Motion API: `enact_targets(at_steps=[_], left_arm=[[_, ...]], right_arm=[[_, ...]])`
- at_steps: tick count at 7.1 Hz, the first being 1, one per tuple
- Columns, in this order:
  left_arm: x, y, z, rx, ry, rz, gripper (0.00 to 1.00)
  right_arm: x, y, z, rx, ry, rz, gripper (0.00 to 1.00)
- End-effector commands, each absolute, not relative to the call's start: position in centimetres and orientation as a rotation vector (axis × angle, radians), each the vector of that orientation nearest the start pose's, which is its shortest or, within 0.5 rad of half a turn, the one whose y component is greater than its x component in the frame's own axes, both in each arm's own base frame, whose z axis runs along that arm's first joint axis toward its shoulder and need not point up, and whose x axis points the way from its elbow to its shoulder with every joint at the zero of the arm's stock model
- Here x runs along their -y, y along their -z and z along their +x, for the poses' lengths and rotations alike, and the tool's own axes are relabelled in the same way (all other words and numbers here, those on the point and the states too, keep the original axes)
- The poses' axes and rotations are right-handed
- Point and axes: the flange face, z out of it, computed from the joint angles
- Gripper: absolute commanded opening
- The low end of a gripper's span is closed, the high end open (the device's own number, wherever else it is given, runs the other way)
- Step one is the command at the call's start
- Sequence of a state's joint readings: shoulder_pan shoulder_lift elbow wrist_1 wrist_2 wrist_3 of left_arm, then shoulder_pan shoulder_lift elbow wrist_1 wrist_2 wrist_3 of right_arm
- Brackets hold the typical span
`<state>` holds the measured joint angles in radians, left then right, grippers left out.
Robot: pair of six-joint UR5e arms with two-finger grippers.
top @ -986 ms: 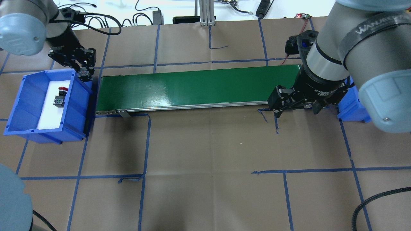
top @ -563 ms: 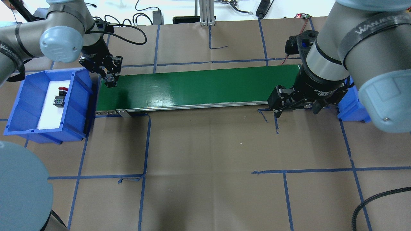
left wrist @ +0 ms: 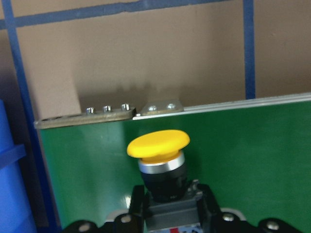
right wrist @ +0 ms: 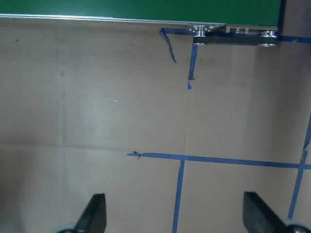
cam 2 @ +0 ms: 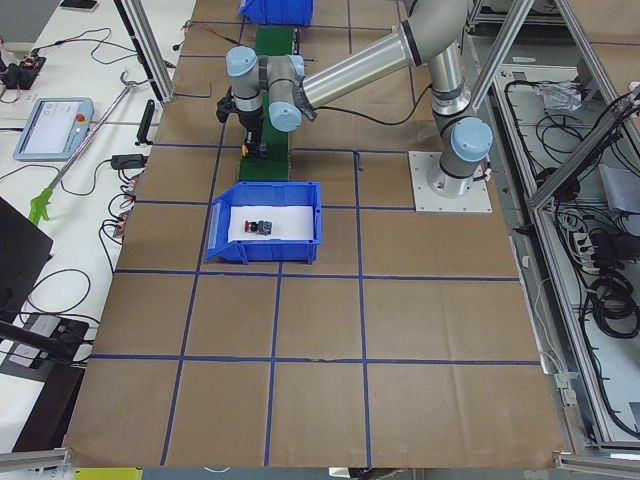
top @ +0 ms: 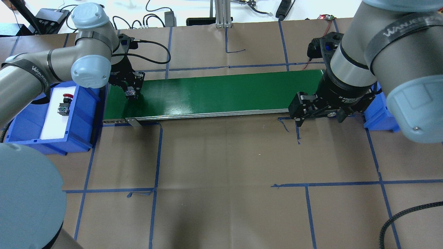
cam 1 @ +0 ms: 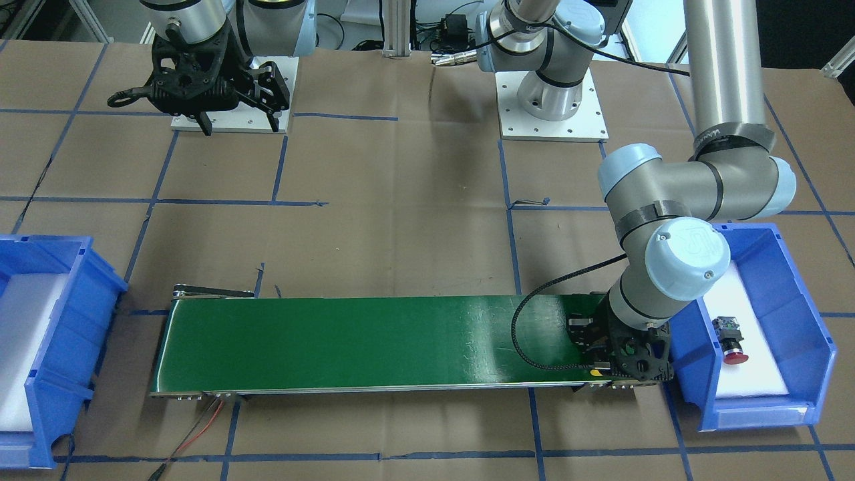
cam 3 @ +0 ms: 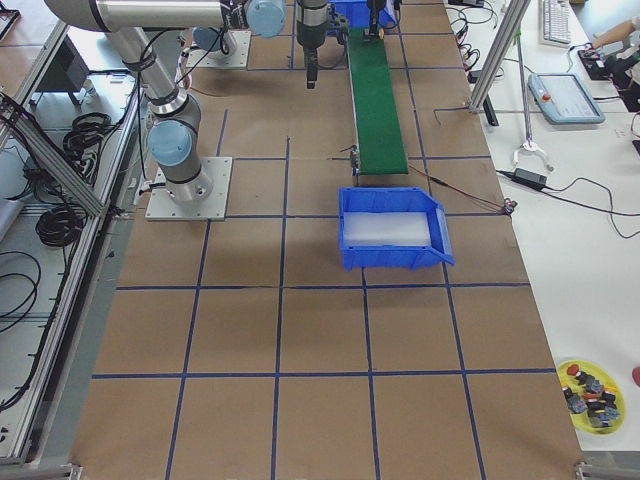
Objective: Transport two buttons from left to right
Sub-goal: 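Carry the yellow button onto the conveyor and release it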
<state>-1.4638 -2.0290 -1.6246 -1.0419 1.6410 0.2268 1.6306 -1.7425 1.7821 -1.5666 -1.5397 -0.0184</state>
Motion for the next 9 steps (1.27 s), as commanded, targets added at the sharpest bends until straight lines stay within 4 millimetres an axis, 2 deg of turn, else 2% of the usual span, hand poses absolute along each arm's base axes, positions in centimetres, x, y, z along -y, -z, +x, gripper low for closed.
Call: enact_targets(at_steps=[1, 2, 3, 4, 5, 7, 9], left_arm=[[64.1, -26.9, -5.8, -3.054, 0.064, 0.184, 0.09], [63.6, -26.0, -5.9, -3.062, 0.045, 0.186, 0.51], [63.5, -25.7, -5.9, -3.069, 0.04, 0.161, 0.99], [63.6, -26.0, -5.9, -3.068, 0.047, 0.161, 1.0], [64.1, -27.7, -5.5, -3.065, 0.065, 0.15, 1.0], [64.6, -34.2, -4.8, -3.073, 0.043, 0.137, 1.0], [65.3, -42.2, -4.6, -3.078, -0.004, 0.146, 1.0]], right_arm=[[40.6, -46.2, 16.1, -3.109, -0.07, -0.121, 1.0], [40.6, -46.2, 16.1, -3.109, -0.07, -0.121, 1.0], [40.5, -46.2, 16.1, -3.11, -0.073, -0.121, 1.0], [40.6, -46.2, 16.1, -3.11, -0.07, -0.118, 1.0], [40.6, -46.2, 16.1, -3.11, -0.07, -0.121, 1.0], [40.6, -46.2, 16.1, -3.11, -0.07, -0.121, 1.0], [40.5, -46.1, 16.1, -3.11, -0.07, -0.123, 1.0]])
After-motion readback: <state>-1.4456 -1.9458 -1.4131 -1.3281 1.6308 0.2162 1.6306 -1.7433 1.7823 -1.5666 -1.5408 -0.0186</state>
